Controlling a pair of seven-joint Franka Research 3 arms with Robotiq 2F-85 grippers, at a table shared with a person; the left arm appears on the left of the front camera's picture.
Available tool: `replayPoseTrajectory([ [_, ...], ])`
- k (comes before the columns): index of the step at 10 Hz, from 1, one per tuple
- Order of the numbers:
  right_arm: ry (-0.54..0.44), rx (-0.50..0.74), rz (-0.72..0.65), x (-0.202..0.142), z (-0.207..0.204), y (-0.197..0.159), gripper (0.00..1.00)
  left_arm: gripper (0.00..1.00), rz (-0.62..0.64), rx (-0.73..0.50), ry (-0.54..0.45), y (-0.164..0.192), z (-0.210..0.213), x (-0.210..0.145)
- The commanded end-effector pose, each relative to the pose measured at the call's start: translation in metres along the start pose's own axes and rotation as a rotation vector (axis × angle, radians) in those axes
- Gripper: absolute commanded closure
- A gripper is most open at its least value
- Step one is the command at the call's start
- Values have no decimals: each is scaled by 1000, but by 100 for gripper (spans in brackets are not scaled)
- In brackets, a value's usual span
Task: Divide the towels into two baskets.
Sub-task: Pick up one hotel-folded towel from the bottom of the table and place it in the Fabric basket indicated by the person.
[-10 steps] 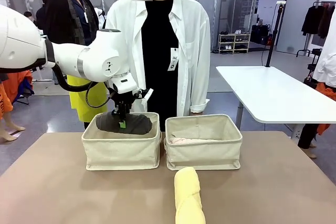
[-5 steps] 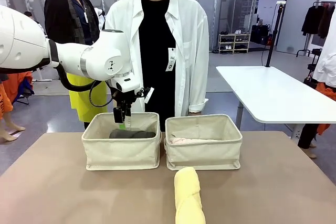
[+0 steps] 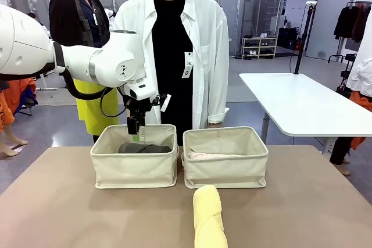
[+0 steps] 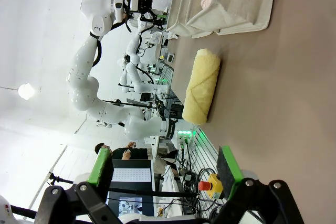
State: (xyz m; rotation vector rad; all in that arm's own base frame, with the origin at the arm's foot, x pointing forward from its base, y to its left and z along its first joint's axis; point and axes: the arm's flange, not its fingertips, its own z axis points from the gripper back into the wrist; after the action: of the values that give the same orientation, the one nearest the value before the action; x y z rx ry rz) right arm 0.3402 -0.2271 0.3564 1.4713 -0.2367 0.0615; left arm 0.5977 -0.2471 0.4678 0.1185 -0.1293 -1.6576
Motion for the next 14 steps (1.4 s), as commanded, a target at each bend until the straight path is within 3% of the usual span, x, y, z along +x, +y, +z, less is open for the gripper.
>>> replayPoseTrajectory([
  [1, -4, 2, 19, -3, -1, 2, 0, 0, -19, 1, 4, 1, 0, -4],
  [7, -4, 2, 19, -3, -1, 2, 0, 0, -1, -3, 0, 0, -2, 0],
  [10, -4, 2, 19, -3, -1, 2, 0, 0, 126, -98, -159, -38, 62, -53],
  [11, -4, 2, 19, -3, -1, 2, 0, 0, 179, -201, -287, -60, 76, -69],
  [14, -4, 2, 19, -3, -1, 2, 0, 0, 372, -275, -536, -124, 98, -143],
])
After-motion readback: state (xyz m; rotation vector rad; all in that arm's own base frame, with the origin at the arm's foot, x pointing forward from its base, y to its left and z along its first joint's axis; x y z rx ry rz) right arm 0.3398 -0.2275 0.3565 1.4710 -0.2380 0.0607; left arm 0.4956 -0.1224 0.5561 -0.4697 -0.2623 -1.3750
